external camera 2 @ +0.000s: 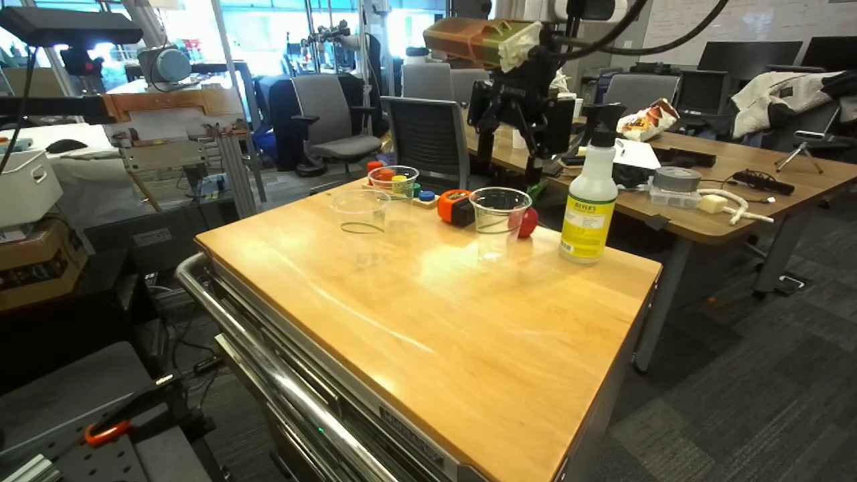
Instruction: Stack the cups together
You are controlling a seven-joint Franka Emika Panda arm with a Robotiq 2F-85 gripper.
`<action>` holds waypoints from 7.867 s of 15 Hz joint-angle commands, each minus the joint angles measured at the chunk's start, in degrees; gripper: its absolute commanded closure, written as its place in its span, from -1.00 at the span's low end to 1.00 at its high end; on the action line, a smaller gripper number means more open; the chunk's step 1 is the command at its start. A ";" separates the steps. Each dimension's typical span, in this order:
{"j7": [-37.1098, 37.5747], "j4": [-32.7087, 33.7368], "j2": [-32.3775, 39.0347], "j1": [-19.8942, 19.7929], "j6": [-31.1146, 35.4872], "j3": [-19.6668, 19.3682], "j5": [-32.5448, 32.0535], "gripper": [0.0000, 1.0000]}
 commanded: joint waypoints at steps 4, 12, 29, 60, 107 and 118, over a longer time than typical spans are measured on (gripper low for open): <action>3.76 4.99 6.79 -0.40 0.87 0.43 -0.27 -1.00; 8.76 6.24 11.74 0.11 4.91 -0.05 -0.95 -0.47; 23.06 2.97 5.71 1.72 5.64 -0.86 -1.66 0.97; -7.96 -34.97 -32.82 5.17 8.24 3.07 20.65 0.97; -3.65 -21.28 -6.76 5.86 11.33 7.28 1.46 0.04; -1.26 -19.40 -7.44 5.37 7.39 7.96 4.06 0.98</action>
